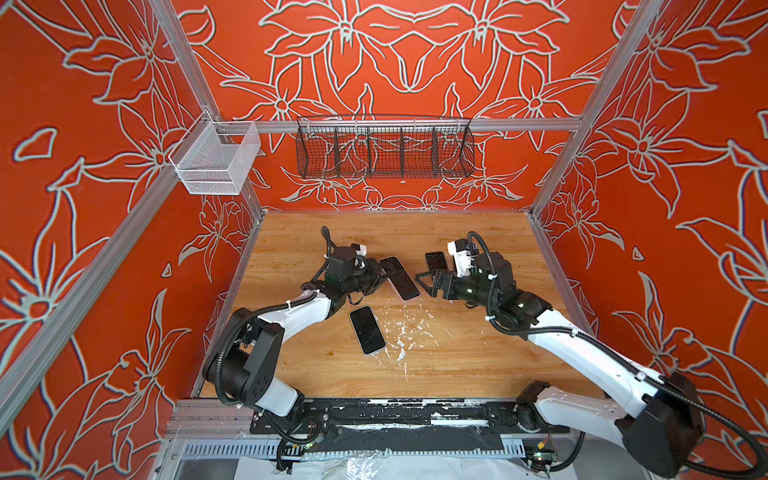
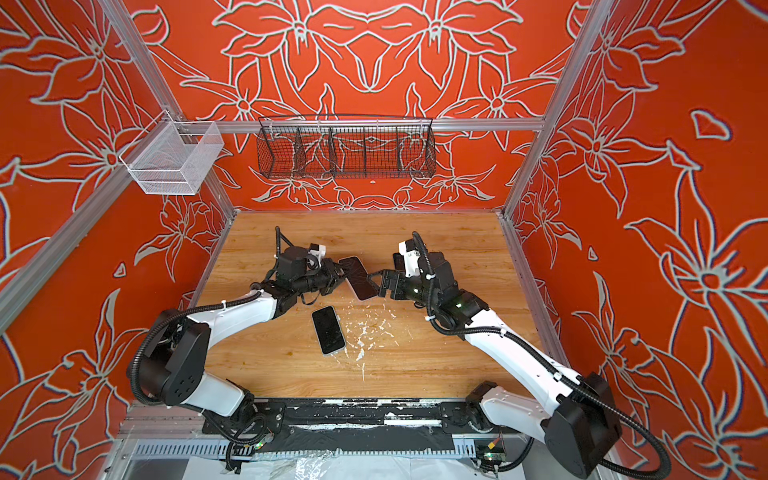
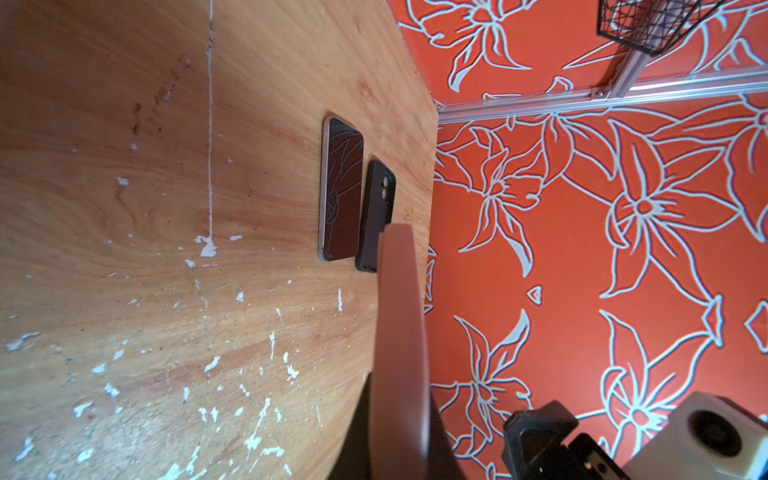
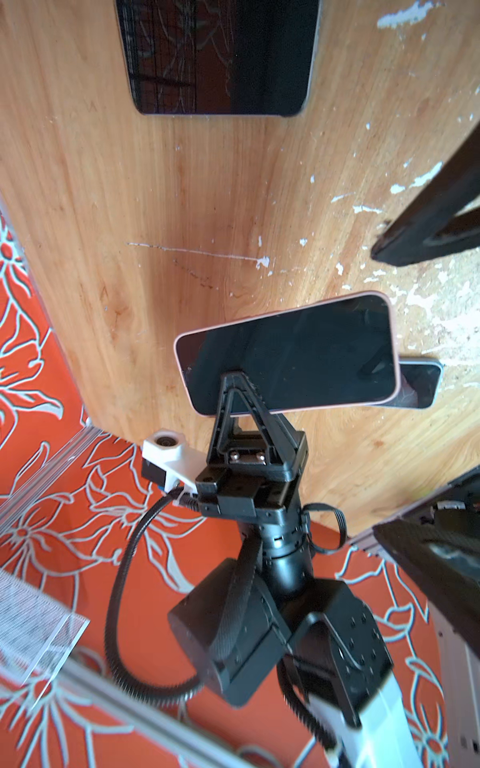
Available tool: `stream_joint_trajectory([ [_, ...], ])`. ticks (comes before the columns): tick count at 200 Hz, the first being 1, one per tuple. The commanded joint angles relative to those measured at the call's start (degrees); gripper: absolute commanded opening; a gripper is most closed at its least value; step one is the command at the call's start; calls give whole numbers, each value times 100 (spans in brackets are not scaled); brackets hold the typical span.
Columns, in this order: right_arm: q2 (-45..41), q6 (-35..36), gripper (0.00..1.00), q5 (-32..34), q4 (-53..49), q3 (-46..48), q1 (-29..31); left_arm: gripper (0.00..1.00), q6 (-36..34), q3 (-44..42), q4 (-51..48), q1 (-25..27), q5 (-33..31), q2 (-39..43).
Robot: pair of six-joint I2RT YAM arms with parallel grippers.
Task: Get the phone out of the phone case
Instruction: 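Lift the pink-cased phone upright with the right gripper while the left hovers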
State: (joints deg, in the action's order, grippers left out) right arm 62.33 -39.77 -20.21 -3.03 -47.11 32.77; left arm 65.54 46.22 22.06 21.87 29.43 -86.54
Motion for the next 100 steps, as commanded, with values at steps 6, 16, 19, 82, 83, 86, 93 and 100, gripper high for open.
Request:
stream_joint_trajectory([
  [6,-384,-408,97,-142,277,316,-86,0,251,180,474,30,-201,353],
  [16,-499,-506,97,-159,358,434,-96,0,279,177,470,37,-280,408],
  [19,-524,-539,97,-167,394,472,-94,0,298,170,467,37,-306,425],
  [82,-754,-1129,94,-446,1218,1122,-105,0,913,-84,1064,175,-894,550],
  [83,-747,-1143,94,-465,1230,1132,-100,0,919,-85,1077,181,-903,546],
  [86,-740,-1187,94,-503,1333,1169,-102,0,933,-86,1094,190,-927,549],
  [93,-708,-1333,92,-600,1652,1276,-93,0,951,-95,1110,218,-977,552],
  [100,-658,-1509,91,-675,1954,1379,-95,0,969,-87,1119,243,-1008,561],
])
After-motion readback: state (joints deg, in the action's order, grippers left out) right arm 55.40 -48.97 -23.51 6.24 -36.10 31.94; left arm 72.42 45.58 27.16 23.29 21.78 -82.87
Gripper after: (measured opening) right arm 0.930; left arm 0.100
